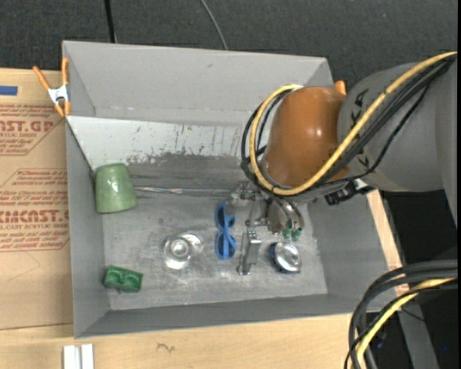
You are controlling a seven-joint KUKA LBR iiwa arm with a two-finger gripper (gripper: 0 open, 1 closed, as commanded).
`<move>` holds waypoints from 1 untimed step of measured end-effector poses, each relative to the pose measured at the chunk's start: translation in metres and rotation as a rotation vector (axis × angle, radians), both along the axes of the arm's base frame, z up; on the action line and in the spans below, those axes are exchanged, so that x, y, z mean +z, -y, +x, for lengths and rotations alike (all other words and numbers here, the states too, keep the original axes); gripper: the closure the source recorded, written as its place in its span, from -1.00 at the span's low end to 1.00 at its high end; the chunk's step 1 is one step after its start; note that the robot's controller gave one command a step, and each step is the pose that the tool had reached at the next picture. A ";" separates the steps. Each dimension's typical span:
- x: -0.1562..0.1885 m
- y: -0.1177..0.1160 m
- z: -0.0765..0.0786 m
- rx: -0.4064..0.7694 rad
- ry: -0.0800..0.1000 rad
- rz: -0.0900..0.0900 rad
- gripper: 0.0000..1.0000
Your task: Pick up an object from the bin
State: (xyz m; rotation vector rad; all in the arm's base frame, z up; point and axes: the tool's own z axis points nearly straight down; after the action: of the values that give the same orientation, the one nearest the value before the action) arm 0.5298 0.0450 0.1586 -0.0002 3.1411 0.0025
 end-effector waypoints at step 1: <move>-0.090 -0.022 0.020 0.110 0.009 0.000 -1.00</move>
Offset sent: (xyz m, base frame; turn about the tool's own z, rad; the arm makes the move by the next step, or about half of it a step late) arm 0.0180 0.0205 -0.0886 -0.1097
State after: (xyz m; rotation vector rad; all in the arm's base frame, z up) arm 0.5499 0.0668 0.0681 -0.1728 3.1276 0.0029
